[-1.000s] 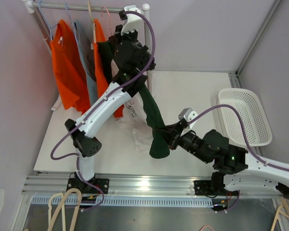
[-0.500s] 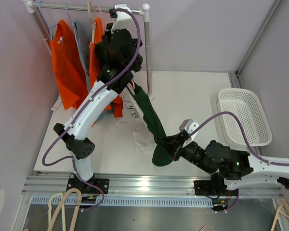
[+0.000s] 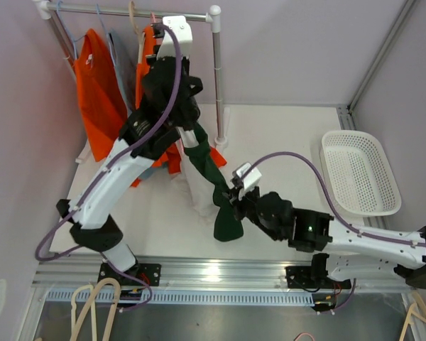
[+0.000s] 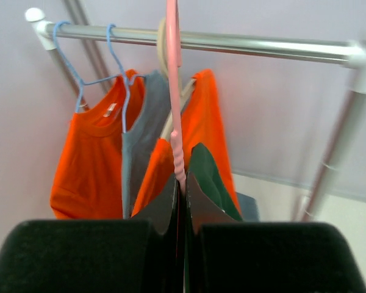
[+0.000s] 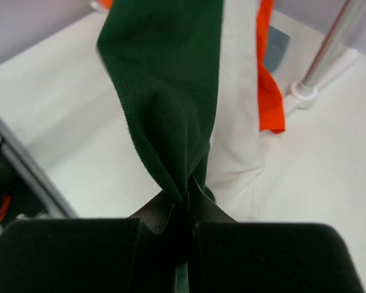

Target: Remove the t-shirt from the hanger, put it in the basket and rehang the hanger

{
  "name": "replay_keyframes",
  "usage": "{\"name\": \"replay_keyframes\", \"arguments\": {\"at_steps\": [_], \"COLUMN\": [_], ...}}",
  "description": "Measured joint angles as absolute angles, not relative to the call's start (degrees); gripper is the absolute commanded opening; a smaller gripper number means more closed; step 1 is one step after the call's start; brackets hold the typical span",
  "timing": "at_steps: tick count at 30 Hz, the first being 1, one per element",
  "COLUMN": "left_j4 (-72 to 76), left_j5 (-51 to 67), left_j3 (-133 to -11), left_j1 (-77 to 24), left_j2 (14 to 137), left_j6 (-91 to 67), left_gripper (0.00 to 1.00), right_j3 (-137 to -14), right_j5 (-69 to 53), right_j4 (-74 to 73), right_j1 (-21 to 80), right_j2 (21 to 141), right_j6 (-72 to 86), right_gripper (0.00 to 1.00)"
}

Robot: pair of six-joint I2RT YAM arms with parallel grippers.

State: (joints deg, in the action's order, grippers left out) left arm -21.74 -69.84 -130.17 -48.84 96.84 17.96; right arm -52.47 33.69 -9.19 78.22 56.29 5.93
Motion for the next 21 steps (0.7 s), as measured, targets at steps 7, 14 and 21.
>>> {"name": "replay_keyframes", "arguments": {"at_steps": [7,14,21], "left_j4": [-29.7,-46.3,-51.5], "left_j5": [-66.6,-55.7,-52.7], "left_j3": [-121.2,-108.7,-95.9], "left_j1": [-61.1,-64.9,-65.6], "left_j2": [82.5,68.1,54.9], "left_j6": [9.8,-8.2,-14.9], "left_gripper": [0.01,0.01,0.01], "right_j3": [-60.0,-69.9,-81.1], "right_j5": [25.6,18.3,15.4], "right_j4": [-9.3,-9.7,-15.7], "right_j1": [67.0,53.1,47.2], "right_j2": [66.4,75.0,75.4], "right_j6": [5.8,8.2,8.3], "right_gripper": [0.00,0.00,0.00]}}
